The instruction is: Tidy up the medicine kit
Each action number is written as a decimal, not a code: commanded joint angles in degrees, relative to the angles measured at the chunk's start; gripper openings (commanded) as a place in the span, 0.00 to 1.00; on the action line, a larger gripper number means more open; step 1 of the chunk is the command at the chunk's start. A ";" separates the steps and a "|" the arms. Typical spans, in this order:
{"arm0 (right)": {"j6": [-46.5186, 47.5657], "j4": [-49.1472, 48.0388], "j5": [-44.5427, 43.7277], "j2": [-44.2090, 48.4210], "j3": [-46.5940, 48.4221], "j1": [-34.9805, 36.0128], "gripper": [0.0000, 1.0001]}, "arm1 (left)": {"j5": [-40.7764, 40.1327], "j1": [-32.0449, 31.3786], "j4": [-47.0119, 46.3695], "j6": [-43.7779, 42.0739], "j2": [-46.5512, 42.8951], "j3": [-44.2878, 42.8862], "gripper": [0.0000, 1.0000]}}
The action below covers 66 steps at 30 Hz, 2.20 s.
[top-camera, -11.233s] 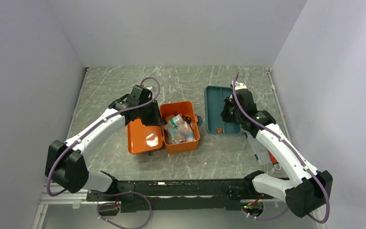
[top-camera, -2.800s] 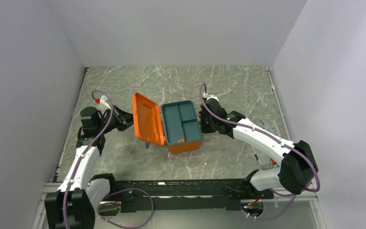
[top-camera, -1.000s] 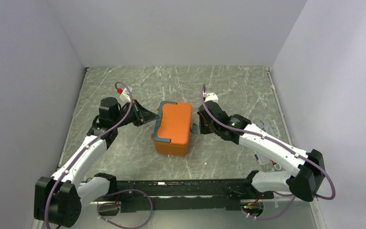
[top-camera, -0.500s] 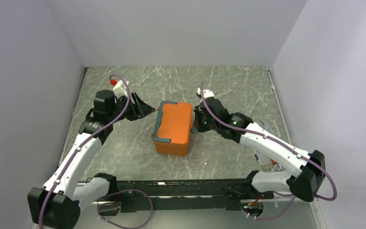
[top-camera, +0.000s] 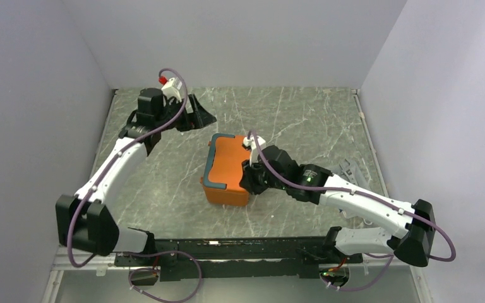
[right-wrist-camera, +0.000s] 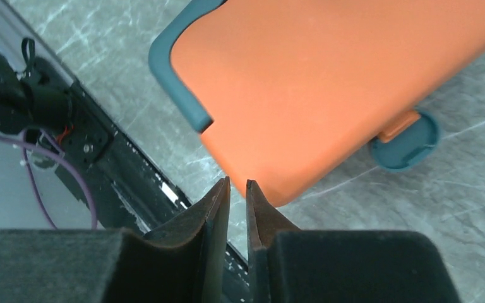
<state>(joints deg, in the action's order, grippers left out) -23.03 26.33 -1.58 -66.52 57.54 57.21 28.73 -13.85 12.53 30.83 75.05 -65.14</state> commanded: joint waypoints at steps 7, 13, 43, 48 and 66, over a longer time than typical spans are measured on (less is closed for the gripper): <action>1.78 -6.11 1.23 0.40 -4.96 9.37 0.23 | 6.15 -0.22 -5.42 -4.07 15.15 -13.07 0.91; -0.43 -9.70 -0.52 -2.53 -7.80 12.60 0.20 | 11.20 -0.43 -5.34 -3.54 25.40 -21.32 0.89; -15.72 -7.78 -19.99 -13.24 -5.28 11.78 0.00 | 19.64 -3.00 8.92 -12.18 39.58 -23.23 0.64; -16.80 -6.47 -20.82 -12.13 -6.24 9.95 0.00 | 19.82 -3.03 8.35 -11.57 37.37 -19.62 0.60; -13.95 -6.50 -17.81 -5.88 -10.66 2.25 0.00 | 15.73 -2.98 7.14 -9.88 30.85 -11.99 0.55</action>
<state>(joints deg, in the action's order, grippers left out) -38.28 23.99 -17.43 -73.69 46.39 60.84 41.25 -15.33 15.70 20.78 107.83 -78.00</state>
